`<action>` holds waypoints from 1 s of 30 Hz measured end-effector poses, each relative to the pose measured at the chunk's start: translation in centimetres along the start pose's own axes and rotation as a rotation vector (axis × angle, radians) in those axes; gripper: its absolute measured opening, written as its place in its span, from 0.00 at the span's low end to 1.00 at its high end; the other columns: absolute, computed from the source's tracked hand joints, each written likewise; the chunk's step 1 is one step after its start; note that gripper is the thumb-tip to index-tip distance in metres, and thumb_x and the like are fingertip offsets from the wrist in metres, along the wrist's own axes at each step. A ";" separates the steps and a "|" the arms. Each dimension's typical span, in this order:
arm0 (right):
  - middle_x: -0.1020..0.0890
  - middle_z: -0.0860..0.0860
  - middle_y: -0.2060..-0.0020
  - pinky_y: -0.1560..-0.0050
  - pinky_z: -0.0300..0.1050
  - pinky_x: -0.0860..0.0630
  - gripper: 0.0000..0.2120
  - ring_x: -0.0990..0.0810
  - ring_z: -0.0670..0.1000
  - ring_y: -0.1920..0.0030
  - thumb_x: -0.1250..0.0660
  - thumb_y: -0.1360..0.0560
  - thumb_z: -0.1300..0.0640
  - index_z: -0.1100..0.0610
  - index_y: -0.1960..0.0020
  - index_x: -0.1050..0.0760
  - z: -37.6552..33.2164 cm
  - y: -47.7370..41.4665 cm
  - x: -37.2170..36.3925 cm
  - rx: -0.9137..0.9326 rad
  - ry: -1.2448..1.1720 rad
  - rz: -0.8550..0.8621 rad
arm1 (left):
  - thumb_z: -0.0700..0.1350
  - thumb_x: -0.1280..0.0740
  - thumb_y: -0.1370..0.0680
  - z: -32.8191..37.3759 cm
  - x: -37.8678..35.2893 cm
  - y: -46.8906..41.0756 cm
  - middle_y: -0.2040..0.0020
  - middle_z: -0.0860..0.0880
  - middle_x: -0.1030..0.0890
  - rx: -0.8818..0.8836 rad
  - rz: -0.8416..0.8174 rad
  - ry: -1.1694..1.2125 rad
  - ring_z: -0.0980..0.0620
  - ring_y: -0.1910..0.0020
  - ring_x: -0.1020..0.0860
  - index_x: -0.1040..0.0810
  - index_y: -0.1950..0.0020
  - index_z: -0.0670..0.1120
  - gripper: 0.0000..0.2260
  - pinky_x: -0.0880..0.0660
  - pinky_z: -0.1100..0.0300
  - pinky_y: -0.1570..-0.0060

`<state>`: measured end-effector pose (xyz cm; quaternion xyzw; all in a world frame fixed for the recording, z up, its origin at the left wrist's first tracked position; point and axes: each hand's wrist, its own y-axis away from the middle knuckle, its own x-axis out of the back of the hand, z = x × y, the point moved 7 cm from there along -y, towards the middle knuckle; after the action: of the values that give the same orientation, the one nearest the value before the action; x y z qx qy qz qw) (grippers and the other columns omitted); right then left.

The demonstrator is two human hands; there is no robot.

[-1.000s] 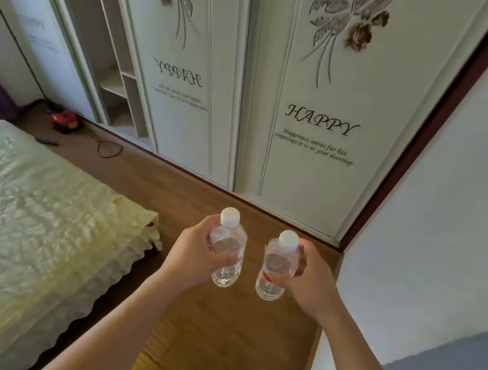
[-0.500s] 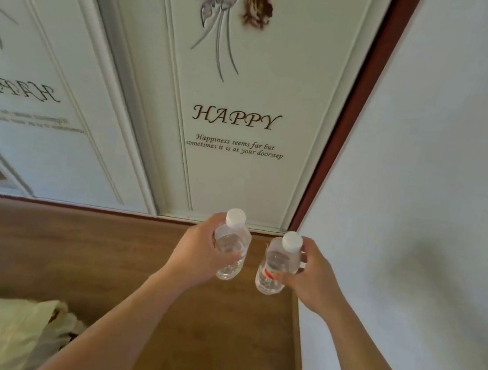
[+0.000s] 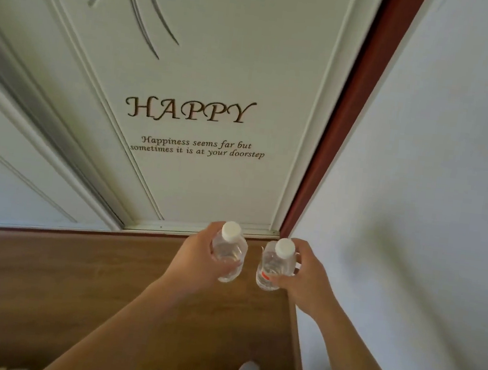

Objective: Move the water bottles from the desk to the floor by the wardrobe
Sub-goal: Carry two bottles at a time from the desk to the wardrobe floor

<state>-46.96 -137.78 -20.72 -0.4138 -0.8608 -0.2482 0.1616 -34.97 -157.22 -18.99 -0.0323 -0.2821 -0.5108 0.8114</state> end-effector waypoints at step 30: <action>0.24 0.44 0.40 0.44 0.37 0.31 0.33 0.29 0.44 0.39 0.21 0.31 0.59 0.46 0.33 0.32 49.7 -41.0 -23.9 -0.181 0.168 -0.060 | 0.47 0.20 0.31 -47.7 -33.6 -39.4 0.43 0.60 0.20 -0.064 -0.136 -0.111 0.59 0.43 0.21 0.28 0.33 0.58 0.30 0.20 0.53 0.42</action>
<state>-68.64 -146.95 -85.26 -0.3785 -0.8303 -0.3636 0.1875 -58.78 -164.98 -84.72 -0.0671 -0.3116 -0.5709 0.7567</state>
